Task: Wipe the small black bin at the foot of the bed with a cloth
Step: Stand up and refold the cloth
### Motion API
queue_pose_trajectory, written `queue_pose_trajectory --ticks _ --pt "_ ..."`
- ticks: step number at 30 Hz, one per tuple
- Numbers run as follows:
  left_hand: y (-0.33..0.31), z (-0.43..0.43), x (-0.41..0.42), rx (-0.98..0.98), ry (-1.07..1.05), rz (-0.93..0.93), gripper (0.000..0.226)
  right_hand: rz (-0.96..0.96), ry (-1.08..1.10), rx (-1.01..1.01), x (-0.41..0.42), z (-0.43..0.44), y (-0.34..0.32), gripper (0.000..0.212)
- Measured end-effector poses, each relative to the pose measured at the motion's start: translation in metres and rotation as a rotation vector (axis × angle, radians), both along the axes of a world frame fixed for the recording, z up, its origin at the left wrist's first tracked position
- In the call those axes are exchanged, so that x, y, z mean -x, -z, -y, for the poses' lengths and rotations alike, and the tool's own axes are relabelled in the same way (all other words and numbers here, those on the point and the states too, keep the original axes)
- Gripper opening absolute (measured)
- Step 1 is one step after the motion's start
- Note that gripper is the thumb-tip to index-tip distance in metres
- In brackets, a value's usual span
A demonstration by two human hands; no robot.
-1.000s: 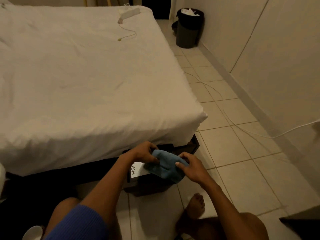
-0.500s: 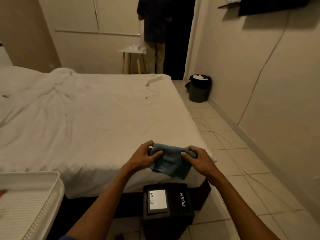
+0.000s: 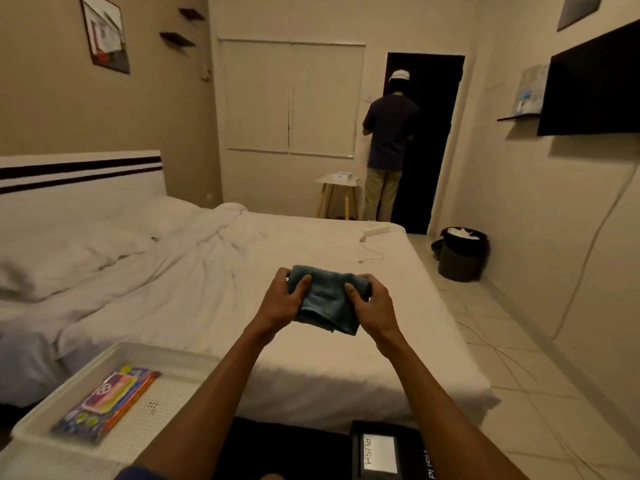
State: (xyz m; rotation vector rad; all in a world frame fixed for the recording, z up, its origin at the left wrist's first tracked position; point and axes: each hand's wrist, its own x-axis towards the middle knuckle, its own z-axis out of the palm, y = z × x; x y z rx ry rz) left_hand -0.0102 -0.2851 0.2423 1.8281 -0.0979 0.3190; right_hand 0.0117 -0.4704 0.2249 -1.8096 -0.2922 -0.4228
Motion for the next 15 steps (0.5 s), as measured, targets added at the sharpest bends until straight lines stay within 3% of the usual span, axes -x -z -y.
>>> queue_pose_trajectory --ticks 3,7,12,15 --pt "0.000 -0.040 0.020 -0.010 -0.126 0.074 0.032 0.217 -0.001 0.219 -0.003 -0.048 -0.007 0.012" --pt "0.013 -0.096 0.048 -0.083 -0.264 0.061 0.031 0.263 -0.090 0.278 -0.002 -0.111 0.001 0.012" --pt "0.046 -0.165 0.084 0.033 -0.406 -0.116 0.040 0.063 -0.251 0.220 0.000 -0.192 0.024 0.016" --pt "0.076 -0.195 0.103 0.071 -0.473 -0.248 0.043 -0.157 -0.374 0.319 -0.005 -0.232 0.042 0.025"
